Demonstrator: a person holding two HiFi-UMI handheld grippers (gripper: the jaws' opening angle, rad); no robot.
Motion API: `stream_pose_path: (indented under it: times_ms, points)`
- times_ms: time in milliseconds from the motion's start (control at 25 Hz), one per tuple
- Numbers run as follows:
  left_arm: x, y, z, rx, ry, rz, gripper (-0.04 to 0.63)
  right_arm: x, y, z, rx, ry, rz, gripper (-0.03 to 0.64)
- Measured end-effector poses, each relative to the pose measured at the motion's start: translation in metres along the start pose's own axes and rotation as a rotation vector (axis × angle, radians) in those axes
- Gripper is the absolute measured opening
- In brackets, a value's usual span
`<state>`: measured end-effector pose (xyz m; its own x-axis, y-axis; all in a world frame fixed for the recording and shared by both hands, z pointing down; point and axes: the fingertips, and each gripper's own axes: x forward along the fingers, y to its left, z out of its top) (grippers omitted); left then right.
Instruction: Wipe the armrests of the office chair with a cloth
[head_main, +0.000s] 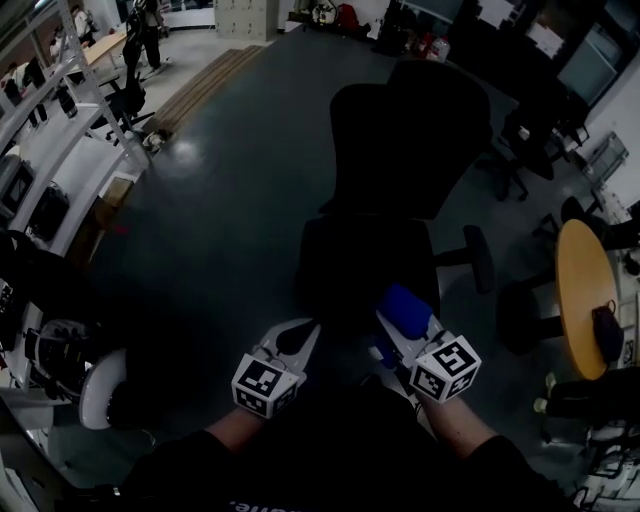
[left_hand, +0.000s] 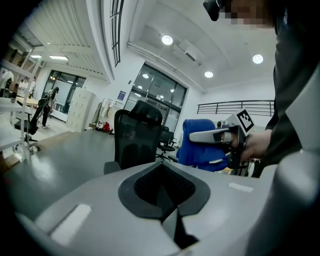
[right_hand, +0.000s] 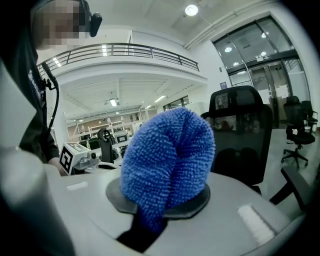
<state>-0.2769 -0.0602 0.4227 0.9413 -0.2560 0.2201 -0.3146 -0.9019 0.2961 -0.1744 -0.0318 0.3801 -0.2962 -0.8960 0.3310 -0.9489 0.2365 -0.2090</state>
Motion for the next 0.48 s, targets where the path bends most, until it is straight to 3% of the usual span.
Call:
stream_pose_path:
  times_ms: [240, 480]
  points:
    - [0.001, 0.024, -0.026, -0.024, 0.029, 0.021, 0.015, 0.032, -0.011, 0.016, -0.054, 0.018, 0.013, 0.082]
    - [0.018, 0.032, -0.059, -0.027, 0.110, 0.047, 0.015, 0.072, -0.035, 0.026, -0.097, 0.049, 0.095, 0.081]
